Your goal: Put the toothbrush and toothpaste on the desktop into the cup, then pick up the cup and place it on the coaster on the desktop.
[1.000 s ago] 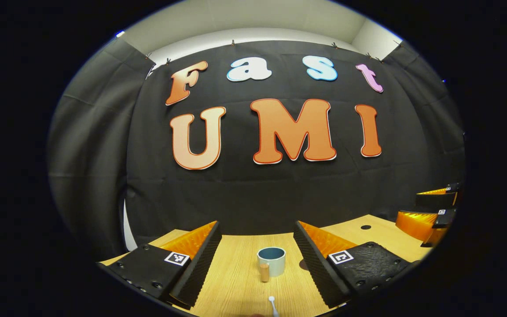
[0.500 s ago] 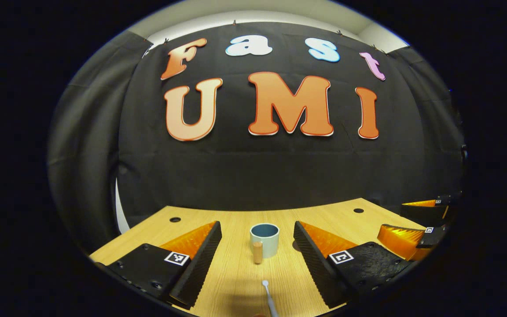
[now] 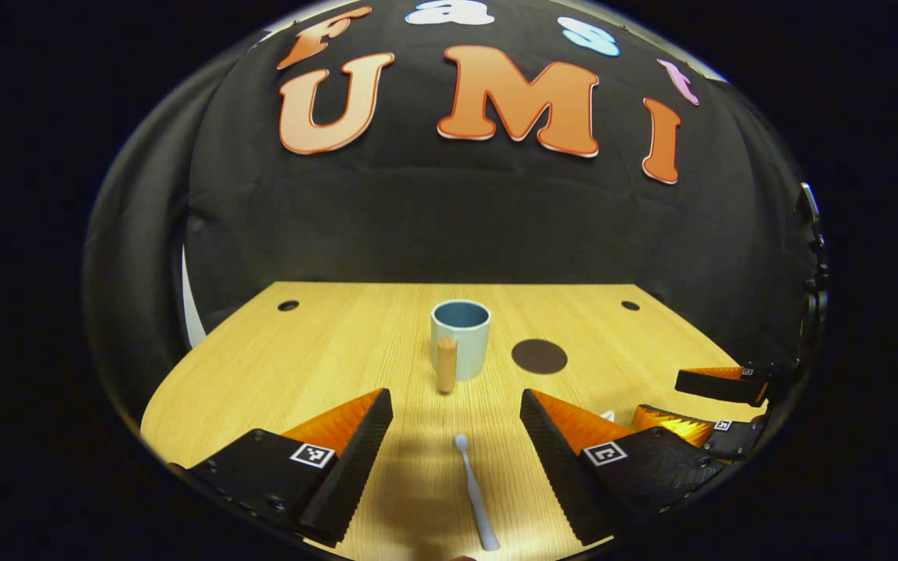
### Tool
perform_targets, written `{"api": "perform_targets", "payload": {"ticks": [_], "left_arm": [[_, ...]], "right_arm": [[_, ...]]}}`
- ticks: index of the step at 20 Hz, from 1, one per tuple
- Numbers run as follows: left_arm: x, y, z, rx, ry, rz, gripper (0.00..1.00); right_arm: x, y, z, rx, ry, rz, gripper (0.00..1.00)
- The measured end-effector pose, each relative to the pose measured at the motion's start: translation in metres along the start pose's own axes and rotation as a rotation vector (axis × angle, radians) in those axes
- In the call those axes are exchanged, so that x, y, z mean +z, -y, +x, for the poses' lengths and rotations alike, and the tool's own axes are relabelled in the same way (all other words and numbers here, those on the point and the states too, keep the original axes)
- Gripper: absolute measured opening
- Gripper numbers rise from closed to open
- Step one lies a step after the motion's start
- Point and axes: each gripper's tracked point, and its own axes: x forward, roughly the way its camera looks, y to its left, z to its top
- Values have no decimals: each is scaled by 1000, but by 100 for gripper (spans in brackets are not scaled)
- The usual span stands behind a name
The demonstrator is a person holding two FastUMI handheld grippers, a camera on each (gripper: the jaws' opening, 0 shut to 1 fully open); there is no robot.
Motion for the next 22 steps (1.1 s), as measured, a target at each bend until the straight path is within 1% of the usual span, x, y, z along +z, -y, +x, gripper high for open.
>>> {"api": "perform_targets", "payload": {"ticks": [2, 4, 7, 8, 10, 11, 12, 13, 14, 15, 16, 18, 19, 21, 22], "left_arm": [[-17, 3, 6, -4, -60, 5, 100], [-24, 5, 13, -16, -114, -3, 100], [-19, 6, 9, -24, -191, -7, 100], [-18, 5, 10, -25, -220, -5, 100], [-18, 4, 1, -20, -282, -11, 100], [-15, 5, 1, -21, -301, -16, 95], [-10, 4, 2, -17, -320, -18, 93], [-12, 1, 0, -15, -333, -20, 90], [-15, 1, 0, -14, -344, -20, 90], [-16, 2, 1, -13, -353, -20, 90], [-19, 6, 1, -13, -364, -22, 90], [-26, 11, 0, -8, -388, -20, 90], [-28, 15, 1, -12, -399, -26, 87], [-35, 21, 1, -14, -429, -36, 74], [-34, 21, 0, -3, -431, -28, 73]], "right_arm": [[-12, -4, 7, 8, -47, 6, 96], [-25, -7, 13, 11, -93, 2, 95], [-49, -7, 19, -6, -163, -7, 90], [-55, -9, 20, -1, -180, -1, 89], [-63, -16, 23, 14, -210, 15, 84], [-65, -17, 23, 17, -215, 13, 81], [-67, -17, 24, 13, -221, 5, 75], [-69, -17, 24, 9, -230, -2, 77], [-73, -18, 25, 8, -240, -2, 76], [-74, -20, 25, 11, -245, 6, 70], [-75, -22, 26, 14, -252, 23, 72], [-78, -23, 28, 15, -262, 34, 66], [-81, -23, 29, 16, -265, 31, 61], [-79, -23, 28, 19, -262, 31, 57], [-78, -23, 28, 25, -263, 37, 55]]}}
